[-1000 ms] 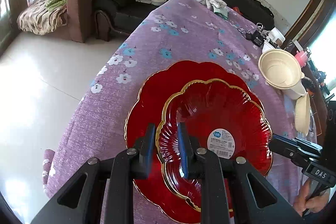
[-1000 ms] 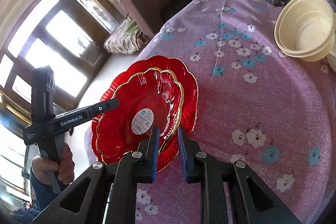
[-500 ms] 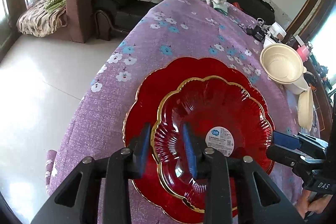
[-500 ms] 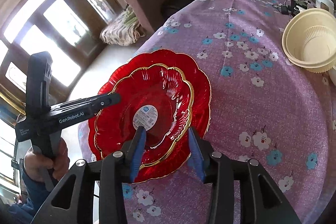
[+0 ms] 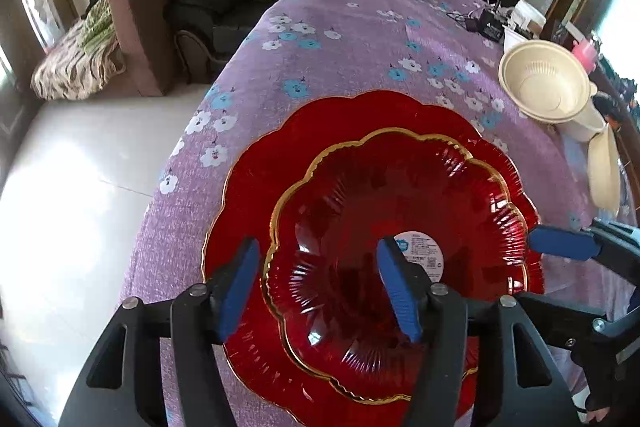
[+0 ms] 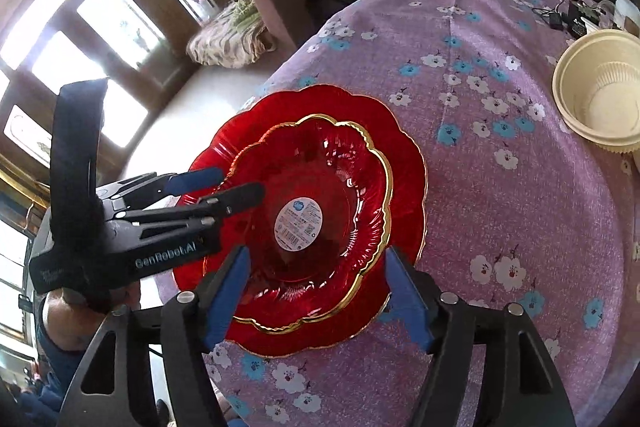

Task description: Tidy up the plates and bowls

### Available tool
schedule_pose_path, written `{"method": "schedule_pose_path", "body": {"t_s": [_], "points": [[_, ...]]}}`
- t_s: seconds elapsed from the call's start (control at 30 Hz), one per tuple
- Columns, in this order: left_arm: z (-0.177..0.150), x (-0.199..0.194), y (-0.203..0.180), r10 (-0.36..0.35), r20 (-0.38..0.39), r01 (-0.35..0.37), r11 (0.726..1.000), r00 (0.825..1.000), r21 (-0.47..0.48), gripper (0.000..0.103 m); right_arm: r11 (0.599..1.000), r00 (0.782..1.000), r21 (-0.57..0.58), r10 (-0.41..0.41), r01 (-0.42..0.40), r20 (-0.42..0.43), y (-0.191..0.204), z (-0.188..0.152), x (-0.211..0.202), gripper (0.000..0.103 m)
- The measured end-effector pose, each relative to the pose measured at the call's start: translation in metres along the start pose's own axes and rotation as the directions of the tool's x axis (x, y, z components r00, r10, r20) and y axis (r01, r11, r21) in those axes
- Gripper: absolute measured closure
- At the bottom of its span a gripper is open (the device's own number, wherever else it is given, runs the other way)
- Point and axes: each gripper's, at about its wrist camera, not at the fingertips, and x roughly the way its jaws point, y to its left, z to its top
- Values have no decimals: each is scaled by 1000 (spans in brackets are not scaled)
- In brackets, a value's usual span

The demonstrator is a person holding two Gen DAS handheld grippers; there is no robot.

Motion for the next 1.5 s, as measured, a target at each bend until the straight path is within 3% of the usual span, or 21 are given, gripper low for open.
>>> {"method": "schedule_pose_path", "body": {"t_s": [0.17,0.27,0.33,0.5,0.77,0.9,1.17,1.3,1.43,1.5], "points": [[-3,-6,-1,2,19,-2,1000,1000,12,38,1000,1000,-11,-19,19,14,2,-1,-1,28],[-5,-15,4,-22,41,22,1000,999,-11,35,1000,997,19,-20,19,69,-5,-3,-17,27],[-5,-24,7,-17,73,19,999,997,-34,29,998,993,47,25,-31,119,-14,-6,-32,27],[-2,-45,-2,-40,131,46,998,991,-44,29,988,973,118,70,-98,218,-43,-22,-65,27],[8,-61,-71,-109,154,99,993,982,69,29,961,936,231,62,-150,347,-108,-52,-123,28],[17,-58,-112,-167,130,151,981,977,125,29,962,914,252,-6,-105,405,-141,-63,-160,28],[50,-34,-216,-358,25,348,920,933,178,29,943,898,325,-202,71,391,-213,-53,-221,34],[60,-9,-266,-385,-25,381,901,923,209,44,920,902,361,-279,152,329,-253,-32,-227,45],[77,29,-292,-399,-78,406,900,914,159,62,902,919,394,-295,177,261,-292,-11,-214,57],[85,45,-296,-419,-102,430,895,902,123,65,893,927,410,-296,183,230,-311,-1,-204,58]]}}
